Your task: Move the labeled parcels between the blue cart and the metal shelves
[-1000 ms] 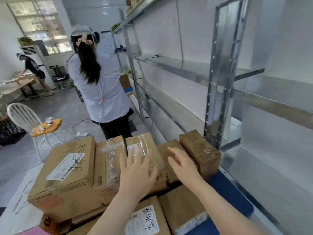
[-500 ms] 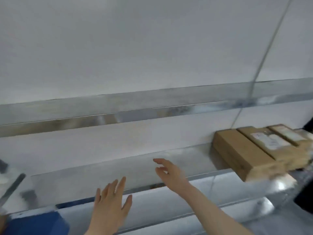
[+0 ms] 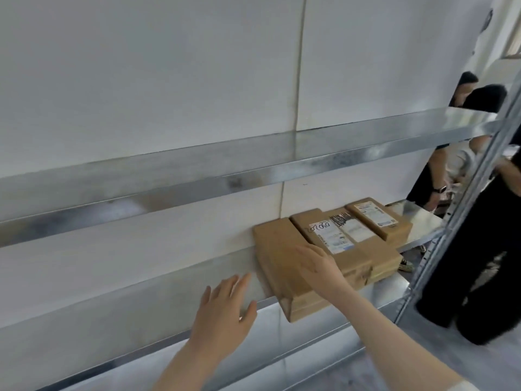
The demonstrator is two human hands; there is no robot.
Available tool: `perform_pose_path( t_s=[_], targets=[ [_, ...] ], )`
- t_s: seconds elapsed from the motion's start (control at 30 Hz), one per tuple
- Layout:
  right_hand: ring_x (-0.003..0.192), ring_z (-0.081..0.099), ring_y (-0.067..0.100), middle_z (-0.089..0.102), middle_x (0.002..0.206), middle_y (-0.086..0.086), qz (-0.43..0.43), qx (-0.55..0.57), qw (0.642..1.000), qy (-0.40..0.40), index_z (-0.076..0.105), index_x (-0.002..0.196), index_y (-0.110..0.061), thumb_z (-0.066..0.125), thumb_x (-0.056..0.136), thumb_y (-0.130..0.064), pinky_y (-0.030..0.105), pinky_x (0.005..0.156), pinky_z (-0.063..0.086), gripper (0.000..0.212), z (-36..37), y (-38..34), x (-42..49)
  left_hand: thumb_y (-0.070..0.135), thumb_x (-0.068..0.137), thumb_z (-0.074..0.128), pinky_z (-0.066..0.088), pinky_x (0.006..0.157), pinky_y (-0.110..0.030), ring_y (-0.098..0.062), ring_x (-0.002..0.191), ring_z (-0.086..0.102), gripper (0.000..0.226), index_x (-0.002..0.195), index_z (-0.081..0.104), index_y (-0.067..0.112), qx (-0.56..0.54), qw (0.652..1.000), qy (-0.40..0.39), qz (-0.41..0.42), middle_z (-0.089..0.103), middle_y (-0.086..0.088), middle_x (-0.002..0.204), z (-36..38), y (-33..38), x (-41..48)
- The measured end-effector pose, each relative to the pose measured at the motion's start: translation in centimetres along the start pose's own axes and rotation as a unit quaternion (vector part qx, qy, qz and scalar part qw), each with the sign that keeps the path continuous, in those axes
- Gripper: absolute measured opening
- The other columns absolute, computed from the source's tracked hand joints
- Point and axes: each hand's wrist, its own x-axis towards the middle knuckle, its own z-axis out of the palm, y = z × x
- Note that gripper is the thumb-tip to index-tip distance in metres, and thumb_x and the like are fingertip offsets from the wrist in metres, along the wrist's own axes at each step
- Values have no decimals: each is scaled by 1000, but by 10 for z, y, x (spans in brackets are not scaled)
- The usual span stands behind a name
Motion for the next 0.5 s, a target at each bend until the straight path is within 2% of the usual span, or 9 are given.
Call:
perform_pose_path(
  t_s=[0.13,0.23,0.33,0.43,0.5],
  targets=[
    [139,22,25,30,152,-5,30,-20,997,-68,39,140,-37,49,94,-27,43,113,23,48,4,44,34,55,94,28,20,115,-36,-12,140,25,60,148,12,35,-48,998,-9,-47,23,9,154,33,32,42],
    [140,20,25,25,155,-7,26,-20,996,-89,37,142,-38,47,95,-27,40,113,21,49,16,57,45,60,93,24,19,116,-37,-14,143,19,62,148,6,38,-41,997,-15,-57,17,9,157,51,41,64],
    [141,21,19,21,155,-12,6,-17,994,-107,37,142,-38,48,95,-28,38,114,26,50,25,65,51,64,92,21,16,116,-40,-16,145,11,61,147,3,43,-38,996,-30,-74,8,10,159,68,40,83],
    [137,28,8,15,155,-18,-17,31,991,-126,39,141,-38,50,96,-28,27,106,37,47,37,69,48,69,88,17,22,115,-42,-18,146,10,64,146,4,45,-58,992,-54,-100,-1,13,160,85,28,91],
    [130,29,-2,3,153,-27,-8,69,989,-128,38,141,-40,49,97,-31,12,94,38,47,44,70,44,74,83,15,29,112,-42,-16,145,12,68,145,3,48,-82,989,-58,-110,-10,19,158,95,21,93]
  ],
)
